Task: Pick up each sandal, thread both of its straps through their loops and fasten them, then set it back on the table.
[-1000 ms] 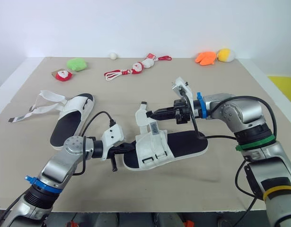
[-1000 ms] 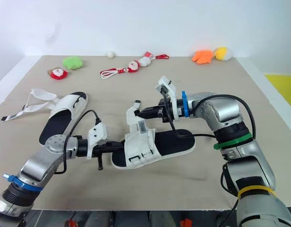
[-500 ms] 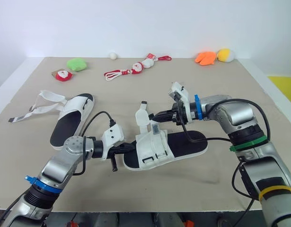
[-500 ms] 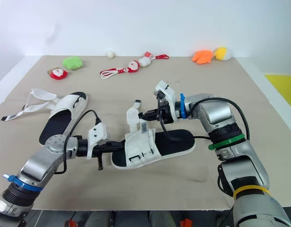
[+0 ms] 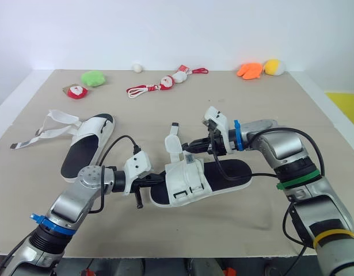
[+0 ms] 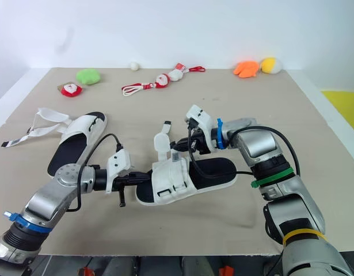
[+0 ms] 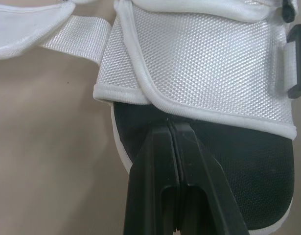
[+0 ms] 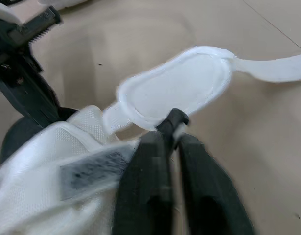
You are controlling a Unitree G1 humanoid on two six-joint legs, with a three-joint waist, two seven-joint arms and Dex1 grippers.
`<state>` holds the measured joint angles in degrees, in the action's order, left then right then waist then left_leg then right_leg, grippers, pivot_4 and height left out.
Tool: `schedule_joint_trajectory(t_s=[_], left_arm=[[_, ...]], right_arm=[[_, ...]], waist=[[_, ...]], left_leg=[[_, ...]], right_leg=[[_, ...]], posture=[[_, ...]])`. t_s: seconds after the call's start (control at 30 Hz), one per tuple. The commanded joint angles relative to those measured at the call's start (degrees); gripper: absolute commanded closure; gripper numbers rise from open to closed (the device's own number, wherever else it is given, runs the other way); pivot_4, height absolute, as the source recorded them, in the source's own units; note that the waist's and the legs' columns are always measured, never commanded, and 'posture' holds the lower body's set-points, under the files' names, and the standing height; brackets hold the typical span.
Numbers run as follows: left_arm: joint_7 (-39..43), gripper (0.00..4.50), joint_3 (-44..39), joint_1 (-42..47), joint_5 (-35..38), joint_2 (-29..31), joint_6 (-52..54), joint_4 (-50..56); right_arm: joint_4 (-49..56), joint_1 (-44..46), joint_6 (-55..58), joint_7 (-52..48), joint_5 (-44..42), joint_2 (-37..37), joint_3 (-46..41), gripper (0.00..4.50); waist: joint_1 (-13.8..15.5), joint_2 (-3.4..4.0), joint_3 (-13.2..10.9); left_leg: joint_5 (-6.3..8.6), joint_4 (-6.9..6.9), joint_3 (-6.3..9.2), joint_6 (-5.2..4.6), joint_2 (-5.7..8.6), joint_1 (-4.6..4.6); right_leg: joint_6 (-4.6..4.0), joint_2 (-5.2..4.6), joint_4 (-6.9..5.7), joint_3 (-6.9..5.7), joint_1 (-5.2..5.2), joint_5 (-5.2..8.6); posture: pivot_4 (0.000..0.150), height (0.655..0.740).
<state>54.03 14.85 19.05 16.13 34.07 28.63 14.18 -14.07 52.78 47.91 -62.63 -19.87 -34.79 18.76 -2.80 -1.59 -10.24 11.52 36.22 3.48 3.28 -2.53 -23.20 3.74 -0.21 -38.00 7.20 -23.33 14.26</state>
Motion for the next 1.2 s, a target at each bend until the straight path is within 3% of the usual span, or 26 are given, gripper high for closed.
schedule_joint_trajectory(t_s=[0.03, 0.07, 0.1, 0.17, 0.3, 0.43, 0.97, 1.1, 1.2], left_arm=[[-0.5, 4.50, 2.3, -1.4, -1.7, -0.2, 1.4, -1.2], [-0.5, 4.50, 2.3, -1.4, -1.7, -0.3, 1.3, -1.2], [-0.5, 4.50, 2.4, -1.5, -1.7, -0.3, 1.3, -1.2], [-0.4, 4.50, 2.5, -1.4, -1.7, -0.5, 1.3, -1.4], [-0.1, 4.50, 2.7, -0.7, -1.9, -0.8, 1.1, -2.2], [0.2, 4.50, 2.5, -0.7, -2.3, -0.7, 1.1, -2.1], [-0.2, 4.50, 1.9, -1.9, -2.1, 0.0, 2.0, -0.6], [-0.2, 4.50, 1.8, -1.8, -2.1, 0.0, 1.9, -0.9], [-0.2, 4.50, 1.8, -2.1, -2.1, 0.0, 1.8, -0.7]], right_arm=[[-5.3, 5.0, 3.6, 0.2, -1.8, 0.3, -5.9, 2.08], [-7.5, 6.6, 5.5, 0.1, -2.7, 0.8, -7.1, 1.37], [-10.0, 8.4, 8.0, 0.0, -3.6, 1.4, -8.3, 1.11], [-15.0, 11.8, 13.7, 0.3, -5.2, 2.9, -10.4, 0.02], [-37.0, 20.9, 22.3, 10.4, -6.1, 10.1, -20.0, 0.02], [-46.8, 23.6, 20.2, 16.7, -5.3, 14.1, -25.0, 0.02], [-56.2, 24.4, 7.1, 30.8, -5.3, 23.6, -37.5, 0.02], [-55.8, 24.0, 6.3, 28.1, -3.9, 23.8, -36.3, 1.66], [-53.4, 23.4, 4.9, 21.1, -1.4, 23.7, -32.3, 3.18]], waist=[[0.0, 0.03, 0.0], [0.0, 0.04, 0.0], [-0.1, 0.05, 0.0], [-0.1, 0.08, 0.0], [-0.1, 0.09, 0.0], [0.0, 0.09, 0.0], [-0.8, 0.10, 0.0], [-0.9, 0.10, 0.0], [-1.1, 0.11, 0.0]], left_leg=[[0.00, 0.00, 0.00, 0.00, 0.02, -0.02], [0.00, 0.00, -0.02, 0.00, 0.02, -0.02], [0.00, 0.00, -0.02, 0.00, 0.02, -0.02], [0.00, 0.00, -0.02, 0.00, 0.02, -0.01], [0.00, 0.00, -0.02, 0.00, 0.02, 0.02], [-0.01, 0.02, 0.00, -0.01, 0.10, -0.09], [0.00, -0.01, 0.03, -0.02, 0.13, -0.12], [0.00, -0.01, 0.03, -0.02, 0.15, -0.13], [0.00, -0.01, 0.03, -0.02, 0.15, -0.12]], right_leg=[[0.00, -0.01, 0.00, 0.01, 0.00, 0.00], [-0.01, -0.01, 0.00, 0.03, -0.02, -0.01], [-0.01, -0.01, 0.00, 0.03, -0.02, -0.01], [-0.03, -0.01, 0.00, 0.03, -0.02, -0.01], [-0.12, 0.00, 0.00, 0.03, 0.01, -0.06], [-0.14, -0.04, 0.01, 0.04, 0.01, -0.04], [-0.05, -0.06, 0.01, 0.06, -0.02, -0.01], [-0.05, -0.07, 0.01, 0.07, -0.01, -0.02], [-0.05, -0.07, 0.01, 0.06, -0.01, -0.01]], posture=[[0.150, 0.7400], [0.150, 0.7400], [0.150, 0.7400], [0.150, 0.7400], [0.150, 0.7400], [0.150, 0.7400], [0.150, 0.7400], [0.150, 0.7400], [0.150, 0.7400]])
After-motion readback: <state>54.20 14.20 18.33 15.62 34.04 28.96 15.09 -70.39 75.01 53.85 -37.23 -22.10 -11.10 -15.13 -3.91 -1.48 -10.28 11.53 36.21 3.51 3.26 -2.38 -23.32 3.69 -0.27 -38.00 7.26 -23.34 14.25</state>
